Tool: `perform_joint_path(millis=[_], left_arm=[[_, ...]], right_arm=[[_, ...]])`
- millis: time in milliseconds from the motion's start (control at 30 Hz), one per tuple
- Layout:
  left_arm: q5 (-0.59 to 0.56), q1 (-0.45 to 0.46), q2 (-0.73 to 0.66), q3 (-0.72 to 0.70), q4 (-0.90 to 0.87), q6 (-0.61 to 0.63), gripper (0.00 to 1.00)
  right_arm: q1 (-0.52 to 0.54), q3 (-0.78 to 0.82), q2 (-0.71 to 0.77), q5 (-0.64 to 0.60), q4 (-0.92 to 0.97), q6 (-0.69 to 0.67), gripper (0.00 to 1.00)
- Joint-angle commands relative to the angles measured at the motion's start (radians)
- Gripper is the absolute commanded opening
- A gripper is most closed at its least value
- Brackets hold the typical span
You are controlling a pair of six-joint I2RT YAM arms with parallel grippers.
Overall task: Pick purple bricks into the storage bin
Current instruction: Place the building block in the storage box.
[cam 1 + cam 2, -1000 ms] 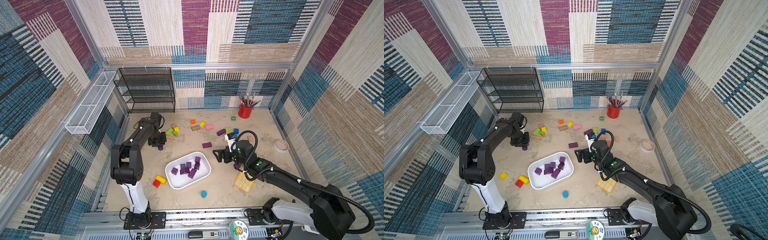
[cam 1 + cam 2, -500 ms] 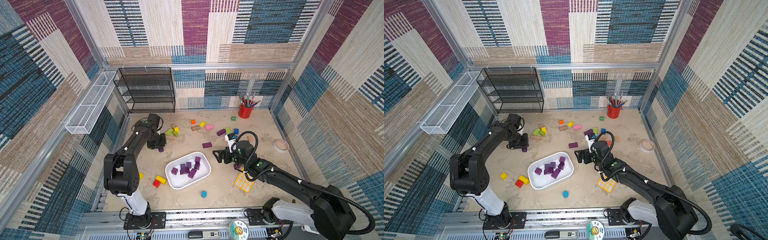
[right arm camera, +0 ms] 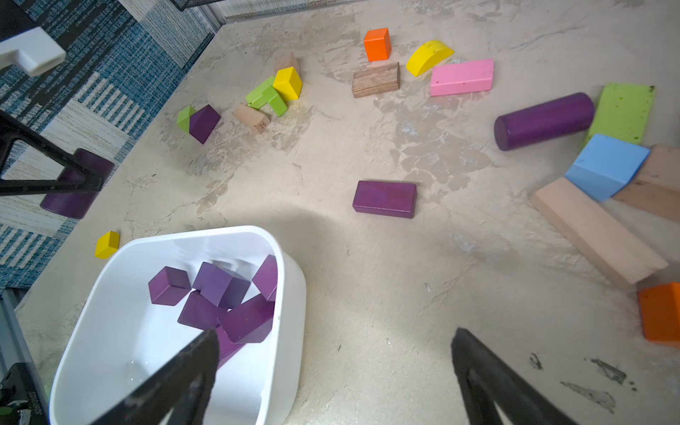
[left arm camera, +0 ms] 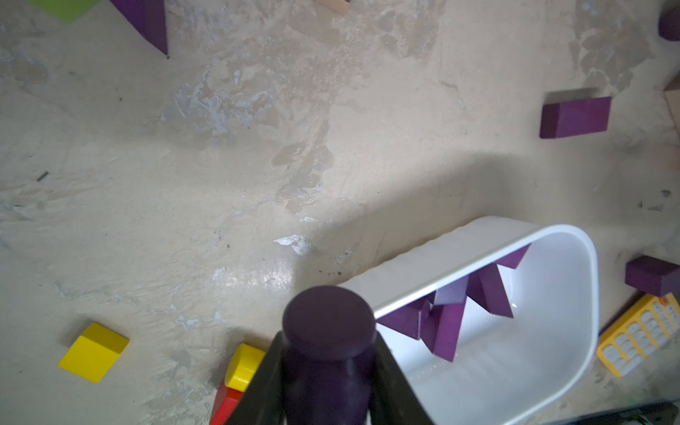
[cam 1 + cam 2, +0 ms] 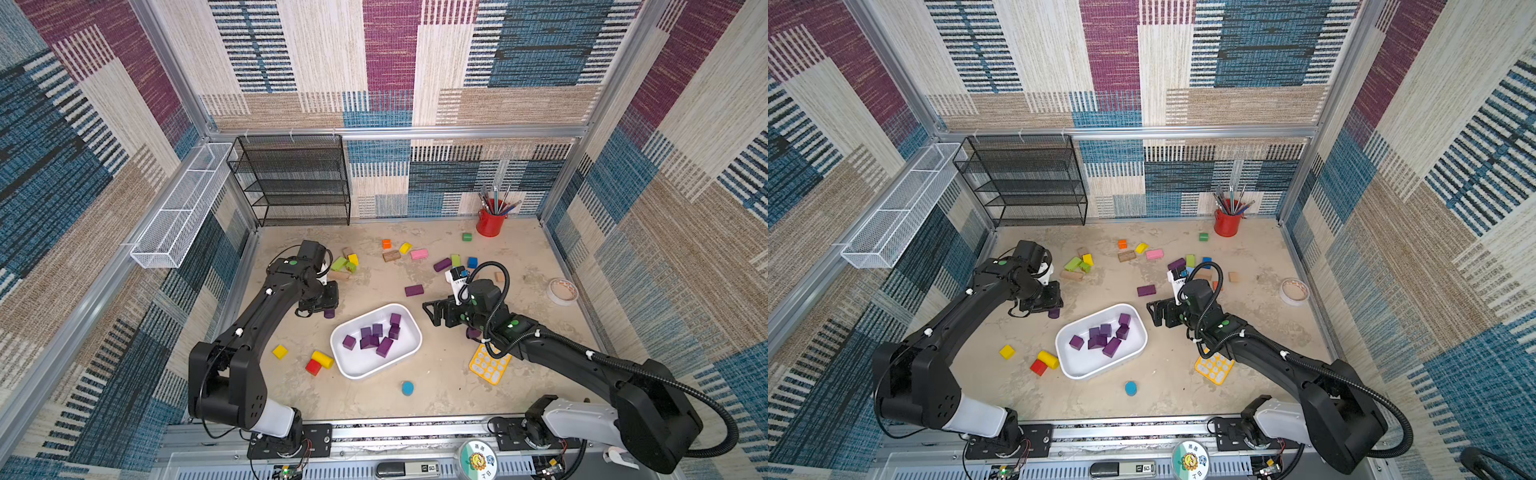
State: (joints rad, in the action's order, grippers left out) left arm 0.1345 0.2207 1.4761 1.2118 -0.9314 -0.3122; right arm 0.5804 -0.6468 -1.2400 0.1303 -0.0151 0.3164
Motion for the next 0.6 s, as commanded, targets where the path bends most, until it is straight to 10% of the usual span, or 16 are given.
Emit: perform_joint_path(millis=[0, 567], left_arm=[[0.013, 0.025, -0.037, -0.020, 0.011, -0.019, 0.20], [-0.022, 0.188, -0.158, -0.161, 0.083, -0.096, 0.20]], right_arm=[[-0.001, -0.022, -0.014, 0.003, 0.007, 0.014, 0.99], [0.001, -0.118, -0.104, -0.034, 0.119, 0.024, 0.99]])
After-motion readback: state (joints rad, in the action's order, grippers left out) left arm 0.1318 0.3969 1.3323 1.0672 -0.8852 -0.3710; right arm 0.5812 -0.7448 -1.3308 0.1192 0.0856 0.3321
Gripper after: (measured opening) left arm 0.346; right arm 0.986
